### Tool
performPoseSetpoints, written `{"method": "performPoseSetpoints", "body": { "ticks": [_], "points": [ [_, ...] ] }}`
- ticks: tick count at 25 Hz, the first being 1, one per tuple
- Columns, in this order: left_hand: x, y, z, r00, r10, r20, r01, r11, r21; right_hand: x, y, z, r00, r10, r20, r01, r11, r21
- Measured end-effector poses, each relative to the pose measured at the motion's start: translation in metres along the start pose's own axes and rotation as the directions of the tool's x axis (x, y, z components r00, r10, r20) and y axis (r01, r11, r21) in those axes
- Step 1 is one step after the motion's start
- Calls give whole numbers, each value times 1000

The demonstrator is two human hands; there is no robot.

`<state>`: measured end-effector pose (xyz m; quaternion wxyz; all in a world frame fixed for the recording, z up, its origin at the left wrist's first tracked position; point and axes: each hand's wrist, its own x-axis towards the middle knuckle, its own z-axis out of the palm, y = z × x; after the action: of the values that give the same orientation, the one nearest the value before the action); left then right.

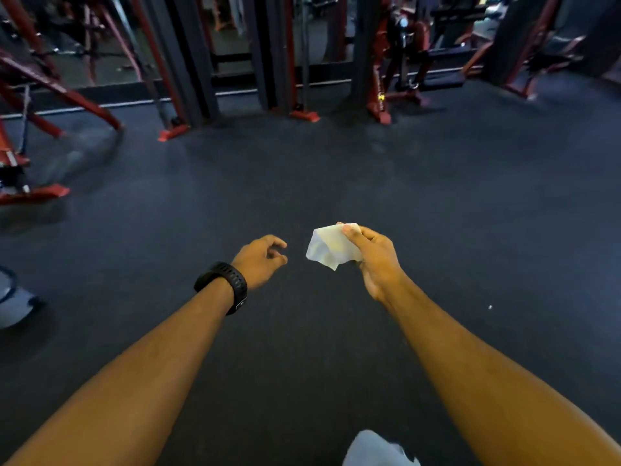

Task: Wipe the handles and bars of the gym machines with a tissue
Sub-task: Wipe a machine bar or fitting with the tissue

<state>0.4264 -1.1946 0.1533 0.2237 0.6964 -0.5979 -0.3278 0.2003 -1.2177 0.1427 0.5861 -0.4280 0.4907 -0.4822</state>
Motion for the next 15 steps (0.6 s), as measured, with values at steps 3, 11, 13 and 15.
{"method": "performPoseSetpoints", "body": {
  "ticks": [3,11,13,15],
  "points": [
    [96,17,-12,997,74,38,-75,997,29,83,-13,2,996,51,-67,-46,996,80],
    [359,84,-25,988,128,83,-133,989,61,337,-54,-27,983,-19,-181,25,999,32],
    [423,108,-27,985,146,88,-151,987,53,403,-68,-36,975,-52,-216,53,999,-3],
    [481,127,-24,979,166,115,-172,984,43,460,-80,-45,969,-64,-240,63,998,-13]
  ]
}}
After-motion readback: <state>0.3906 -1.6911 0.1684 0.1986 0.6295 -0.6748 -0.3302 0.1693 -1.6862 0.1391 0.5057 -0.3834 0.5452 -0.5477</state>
